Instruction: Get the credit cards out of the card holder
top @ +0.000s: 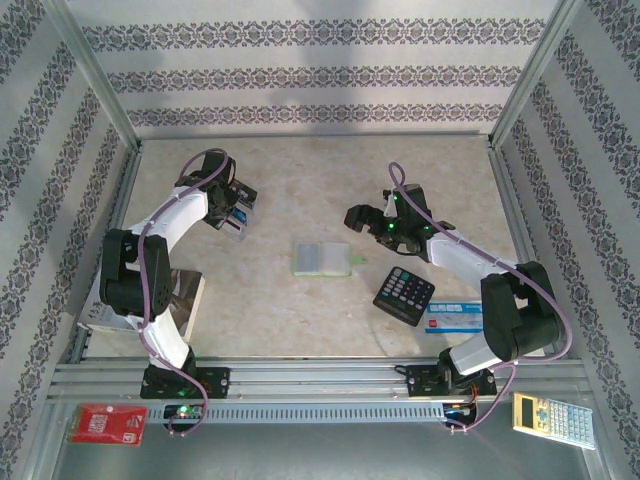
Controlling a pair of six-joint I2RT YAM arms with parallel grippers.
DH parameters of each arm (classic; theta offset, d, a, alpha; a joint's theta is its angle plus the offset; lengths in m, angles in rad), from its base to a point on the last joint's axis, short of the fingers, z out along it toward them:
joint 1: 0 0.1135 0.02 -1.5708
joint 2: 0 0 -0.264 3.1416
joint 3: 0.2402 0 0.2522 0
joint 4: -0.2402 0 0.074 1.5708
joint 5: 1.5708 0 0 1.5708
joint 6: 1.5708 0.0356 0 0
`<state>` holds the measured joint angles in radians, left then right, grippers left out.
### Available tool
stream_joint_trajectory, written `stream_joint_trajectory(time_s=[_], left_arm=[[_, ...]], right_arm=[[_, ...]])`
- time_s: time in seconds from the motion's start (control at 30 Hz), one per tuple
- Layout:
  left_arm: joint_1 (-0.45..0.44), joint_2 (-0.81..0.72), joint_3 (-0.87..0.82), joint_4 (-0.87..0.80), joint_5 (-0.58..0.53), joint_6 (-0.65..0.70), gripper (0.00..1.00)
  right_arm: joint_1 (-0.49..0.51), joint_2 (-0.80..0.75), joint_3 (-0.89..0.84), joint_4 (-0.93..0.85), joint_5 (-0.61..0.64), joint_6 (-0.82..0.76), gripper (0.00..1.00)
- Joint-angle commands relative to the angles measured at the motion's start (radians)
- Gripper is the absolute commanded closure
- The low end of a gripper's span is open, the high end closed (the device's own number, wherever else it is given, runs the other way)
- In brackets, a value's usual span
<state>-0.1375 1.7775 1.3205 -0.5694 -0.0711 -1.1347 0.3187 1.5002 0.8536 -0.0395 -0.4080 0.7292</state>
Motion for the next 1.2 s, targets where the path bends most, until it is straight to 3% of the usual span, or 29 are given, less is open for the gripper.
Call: stream_joint_trajectory(time_s=[0.0,0.2,0.5,0.8,1.17], left_arm=[[-0.010,0.034,0.037,-0.013,0.018,-0.036,1.00],[-0.010,0.059,0.064,-0.018,0.038,-0.020,1.00],[-0.011,0.042,0.069,-0.005,0.054,-0.008,0.79],[-0.011,0.006,0.038,0.055,0.130,-0.021,0.78],[-0.011,-0.138,-0.030,-0.008,0.056,0.004,0.74]], right_arm=[[0.010,0.013,0.021,-0.004,-0.009,-0.001,0.02],[0.010,0.022,0.022,-0.004,-0.013,0.004,0.02],[0.010,0.023,0.023,-0.003,-0.014,0.007,0.02],[0.011,0.028,0.021,-0.002,-0.017,0.010,0.02],[0.019,0.020,0.016,-0.010,-0.010,0.003,0.02]])
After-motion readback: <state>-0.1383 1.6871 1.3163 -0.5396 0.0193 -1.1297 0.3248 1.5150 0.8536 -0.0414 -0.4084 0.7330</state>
